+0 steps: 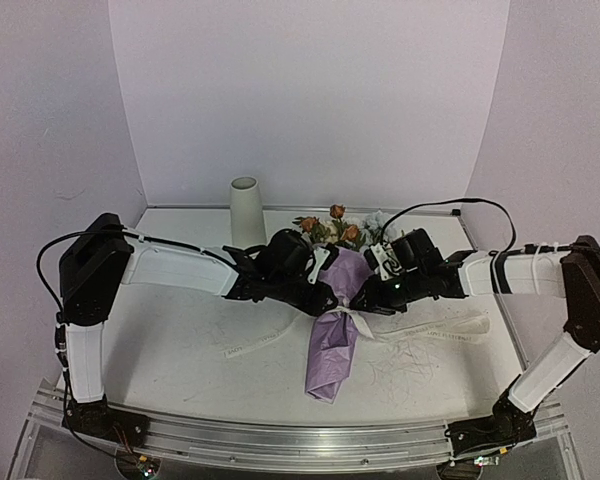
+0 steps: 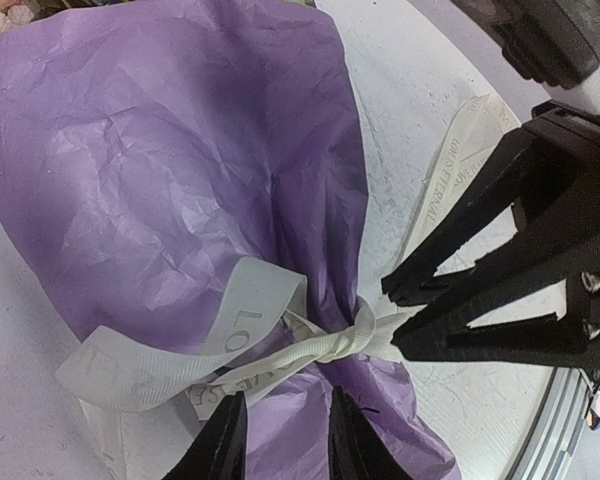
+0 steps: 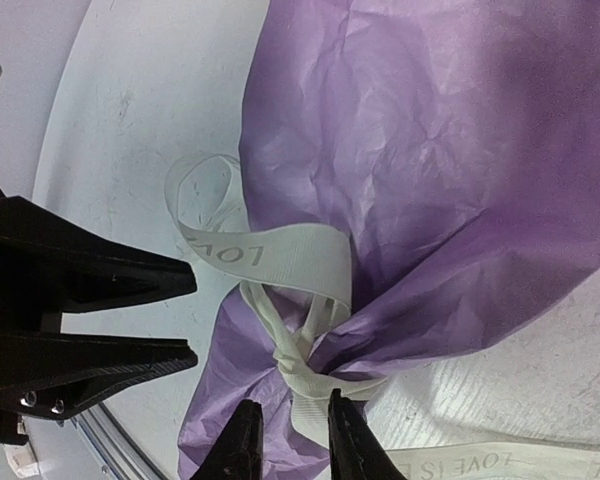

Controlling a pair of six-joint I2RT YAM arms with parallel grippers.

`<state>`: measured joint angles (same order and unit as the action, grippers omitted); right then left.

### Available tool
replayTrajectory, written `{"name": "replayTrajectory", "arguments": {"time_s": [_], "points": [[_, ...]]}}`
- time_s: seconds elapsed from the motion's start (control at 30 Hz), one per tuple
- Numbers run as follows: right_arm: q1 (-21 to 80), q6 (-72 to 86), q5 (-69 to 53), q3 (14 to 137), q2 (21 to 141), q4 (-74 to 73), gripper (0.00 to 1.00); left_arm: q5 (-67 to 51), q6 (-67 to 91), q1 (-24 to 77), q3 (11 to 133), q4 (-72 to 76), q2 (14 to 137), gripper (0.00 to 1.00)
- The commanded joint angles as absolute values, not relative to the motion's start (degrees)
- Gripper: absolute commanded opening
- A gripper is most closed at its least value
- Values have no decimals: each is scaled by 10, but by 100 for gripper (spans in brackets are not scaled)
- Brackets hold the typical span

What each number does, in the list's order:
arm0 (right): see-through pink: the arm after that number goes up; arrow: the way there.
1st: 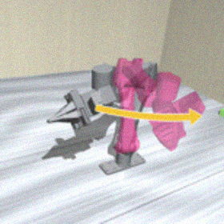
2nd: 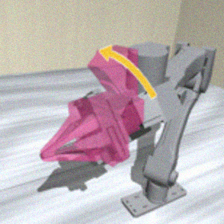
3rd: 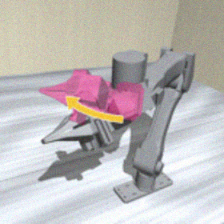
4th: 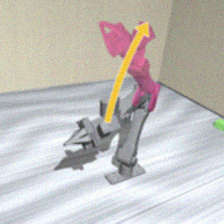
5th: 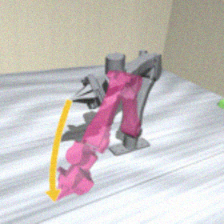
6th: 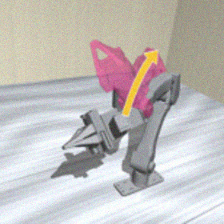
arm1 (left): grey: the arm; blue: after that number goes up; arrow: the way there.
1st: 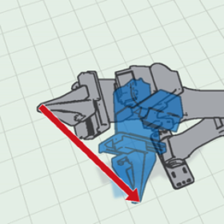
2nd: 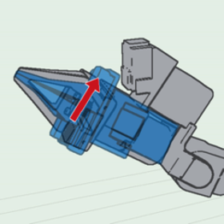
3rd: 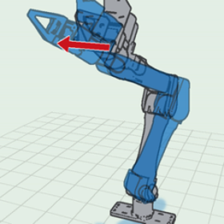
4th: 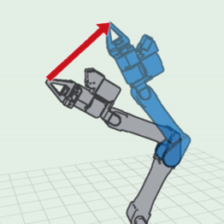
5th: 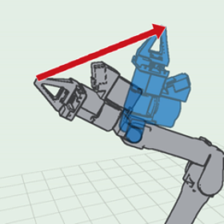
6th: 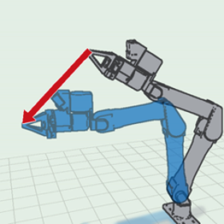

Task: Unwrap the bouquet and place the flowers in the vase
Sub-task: Untie the ribbon from the wrapping paper.

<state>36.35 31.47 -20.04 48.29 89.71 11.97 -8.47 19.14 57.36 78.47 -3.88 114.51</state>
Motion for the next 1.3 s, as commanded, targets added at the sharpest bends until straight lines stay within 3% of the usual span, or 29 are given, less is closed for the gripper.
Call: {"name": "replayTrajectory", "arguments": {"time_s": [0.0,0.5,0.83,0.97,1.27], "points": [[371,304,-215,520,920,112,22,-78,159,572,817,-57,1152,28],[379,295,-185,554,970,90,22,-49,122,571,846,-66,1183,28],[379,295,-162,530,931,81,0,-78,114,572,855,-65,1198,32],[379,293,-165,526,924,75,0,-105,98,572,850,-55,1201,39],[379,304,-139,506,899,75,0,-93,87,572,873,-55,1222,39]]}}
